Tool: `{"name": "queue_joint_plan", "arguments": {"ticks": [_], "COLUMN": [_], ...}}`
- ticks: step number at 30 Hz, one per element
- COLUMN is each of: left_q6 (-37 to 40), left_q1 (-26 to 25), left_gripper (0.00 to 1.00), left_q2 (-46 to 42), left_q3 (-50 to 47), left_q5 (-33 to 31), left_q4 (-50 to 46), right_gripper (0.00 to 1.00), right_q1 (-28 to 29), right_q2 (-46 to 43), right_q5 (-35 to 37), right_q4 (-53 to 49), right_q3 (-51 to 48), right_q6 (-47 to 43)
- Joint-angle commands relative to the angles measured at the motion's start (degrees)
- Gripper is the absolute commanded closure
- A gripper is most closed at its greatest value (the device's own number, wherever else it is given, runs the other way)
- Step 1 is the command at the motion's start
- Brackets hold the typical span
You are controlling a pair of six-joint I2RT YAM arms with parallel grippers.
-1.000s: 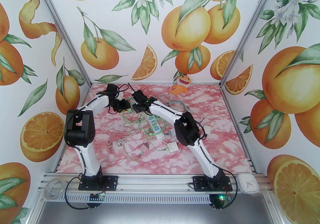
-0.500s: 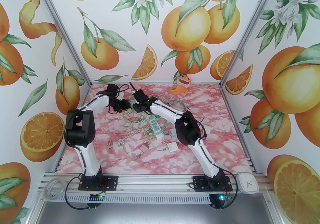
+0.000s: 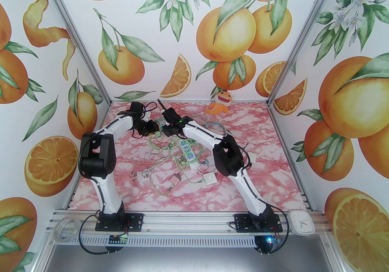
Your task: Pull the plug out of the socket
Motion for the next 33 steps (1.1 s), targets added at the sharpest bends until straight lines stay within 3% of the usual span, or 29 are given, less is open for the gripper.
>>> {"name": "queue_joint_plan", "arguments": {"ticks": [1, 8, 14, 18, 23, 33], "left_q6": [0.1, 0.51, 0.42, 0.24, 0.07, -0.36], "left_q1": [-2.04, -2.04, -1.98, -2.04, -2.07, -3.18], "left_gripper": [0.67, 0.67, 0.67, 0.67, 0.67, 0.67], "left_q2": [7.67, 7.49, 6.96, 6.7, 6.69, 7.07], "left_q3": [-4.21, -4.59, -5.96, -6.44, -6.44, -6.09], "left_q5": [-7.25, -7.88, -8.28, -8.18, -8.02, -8.35], "left_q4": [-6.5, -6.75, -6.2, -5.81, -5.76, -5.94], "right_gripper": [0.81, 0.81, 0.81, 0.8, 0.81, 0.81], "right_q1": [8.6, 4.4, -3.91, -5.19, -2.28, 9.77], "right_q2": [0.09, -3.27, -8.65, -8.95, -7.24, -0.53], "right_q5": [-8.46, -6.49, -11.41, -11.4, -10.74, -9.49], "right_q4": [4.71, 4.78, 10.85, 10.26, 9.19, 4.87], "right_q3": [4.11, 1.99, -5.37, -5.67, -3.93, 4.6], "right_q6": [-1.03, -1.06, 4.05, 4.1, 3.06, -0.19]}}
